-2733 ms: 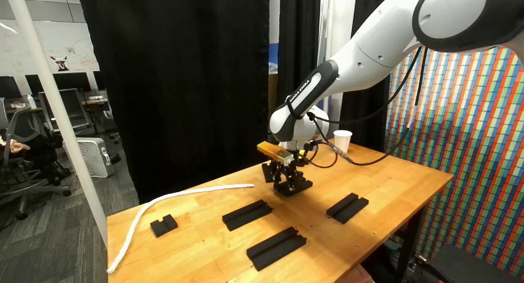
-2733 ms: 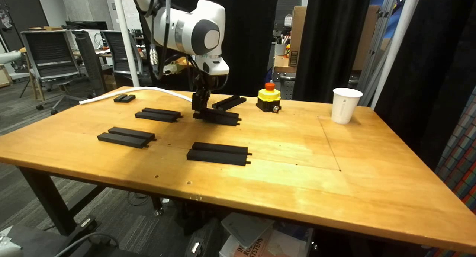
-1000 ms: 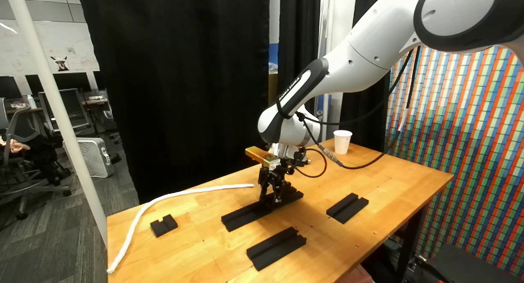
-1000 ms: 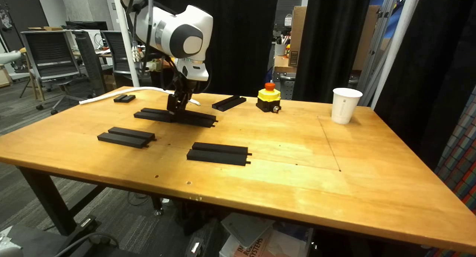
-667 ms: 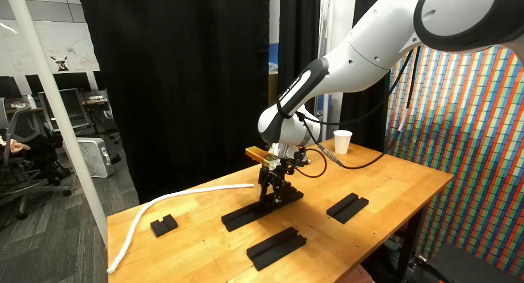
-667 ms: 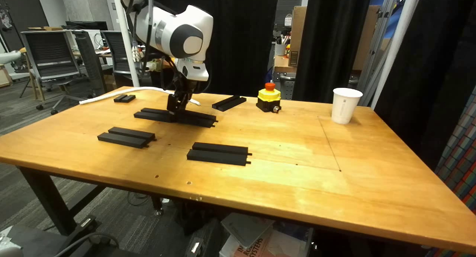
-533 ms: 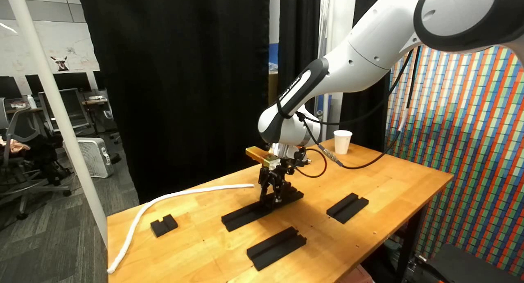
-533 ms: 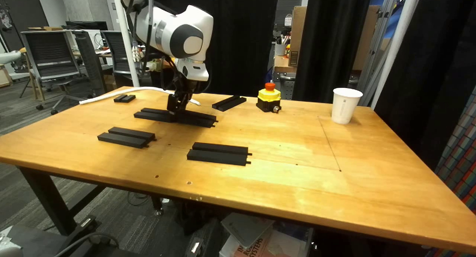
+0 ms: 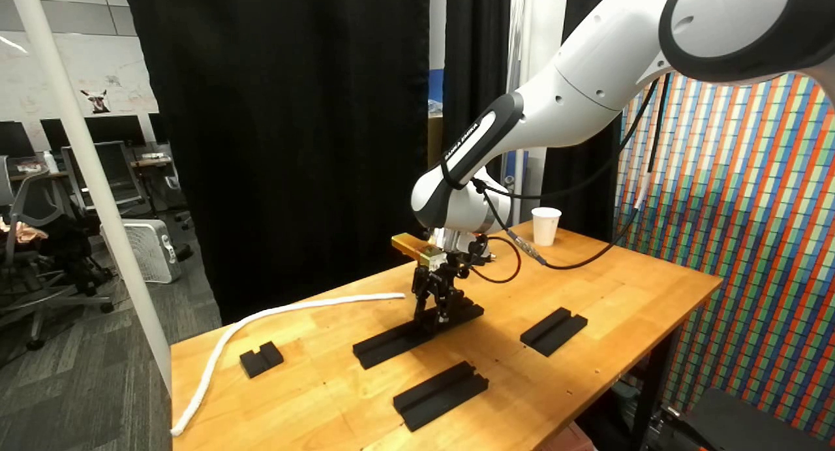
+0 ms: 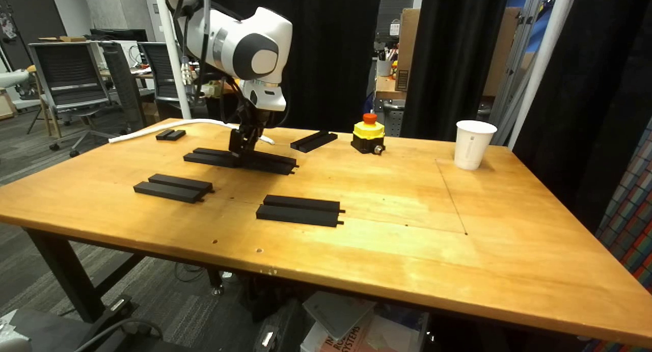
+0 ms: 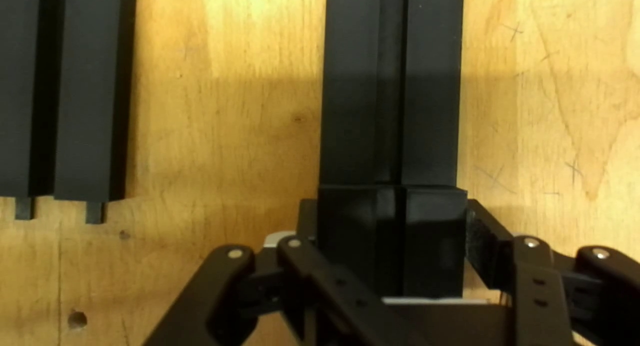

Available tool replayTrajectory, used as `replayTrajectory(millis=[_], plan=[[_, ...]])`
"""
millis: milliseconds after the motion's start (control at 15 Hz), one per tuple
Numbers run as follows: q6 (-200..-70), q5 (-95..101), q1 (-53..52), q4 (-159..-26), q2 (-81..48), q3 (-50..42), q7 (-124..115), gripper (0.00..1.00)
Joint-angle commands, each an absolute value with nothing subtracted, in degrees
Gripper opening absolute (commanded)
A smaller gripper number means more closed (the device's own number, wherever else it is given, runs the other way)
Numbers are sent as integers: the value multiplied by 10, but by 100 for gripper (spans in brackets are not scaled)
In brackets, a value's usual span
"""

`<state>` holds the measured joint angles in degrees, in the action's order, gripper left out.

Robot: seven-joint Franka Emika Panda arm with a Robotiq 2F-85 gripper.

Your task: Arrange the black objects on the table

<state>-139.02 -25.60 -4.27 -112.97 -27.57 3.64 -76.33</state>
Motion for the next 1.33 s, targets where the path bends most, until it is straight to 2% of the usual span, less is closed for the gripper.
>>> replayTrajectory(millis=[0,1267], plan=[[-1392,-257,-49,-1127,-288,29,-773,45],[-1387,-238,-52,-1116,-301,15,-783,45]])
